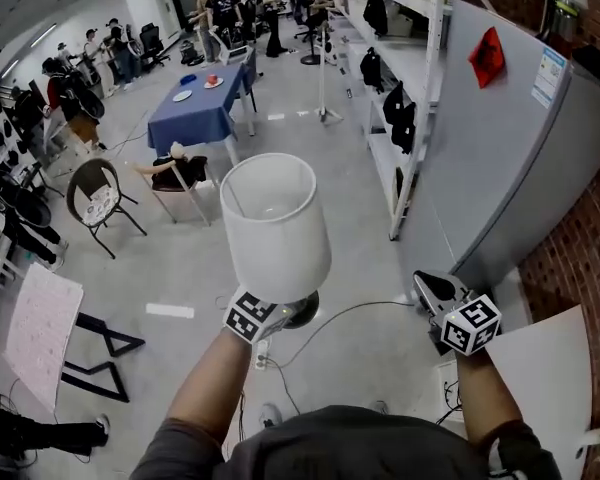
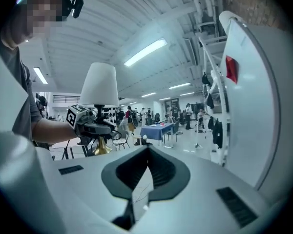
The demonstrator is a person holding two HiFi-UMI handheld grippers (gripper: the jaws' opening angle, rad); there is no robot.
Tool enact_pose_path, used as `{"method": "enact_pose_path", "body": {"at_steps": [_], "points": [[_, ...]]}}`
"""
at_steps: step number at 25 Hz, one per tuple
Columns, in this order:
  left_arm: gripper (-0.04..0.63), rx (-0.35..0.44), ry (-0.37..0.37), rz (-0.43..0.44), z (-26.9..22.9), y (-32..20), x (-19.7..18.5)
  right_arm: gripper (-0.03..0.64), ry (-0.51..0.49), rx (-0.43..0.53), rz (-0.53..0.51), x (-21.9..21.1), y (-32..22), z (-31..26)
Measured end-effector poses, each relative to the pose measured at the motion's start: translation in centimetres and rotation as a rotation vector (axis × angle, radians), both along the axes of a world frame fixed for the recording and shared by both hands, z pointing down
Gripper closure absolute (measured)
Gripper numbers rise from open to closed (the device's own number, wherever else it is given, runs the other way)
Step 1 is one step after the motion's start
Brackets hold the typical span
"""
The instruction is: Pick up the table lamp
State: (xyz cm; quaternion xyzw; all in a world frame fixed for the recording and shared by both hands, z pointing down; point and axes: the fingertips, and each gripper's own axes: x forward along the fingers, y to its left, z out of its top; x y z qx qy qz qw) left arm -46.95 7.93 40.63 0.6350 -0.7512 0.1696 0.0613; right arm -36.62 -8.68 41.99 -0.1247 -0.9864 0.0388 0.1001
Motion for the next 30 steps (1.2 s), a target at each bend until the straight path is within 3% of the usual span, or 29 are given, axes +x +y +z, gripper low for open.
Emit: {"method": "enact_pose_path", "body": {"at_steps": [8,14,30], "points": [[0.523,-0.036,0.015,-0.131,-0.8,10.2,-2.2,0.623,0.021,0.013,-0.110,-5.1,7.6,-0.4],[0.523,0.013,-0.001,-0.182,-2.2,14.8,-3.0,0.623,0.028,0.023,-0.156,-7.4,11.9,-0.9],[0.523,0.038,0.013,-0.197,-3.3,16.0,-3.3,0.623,0.035,0.043,-0.112,-8.0,11.0,-1.6]]}}
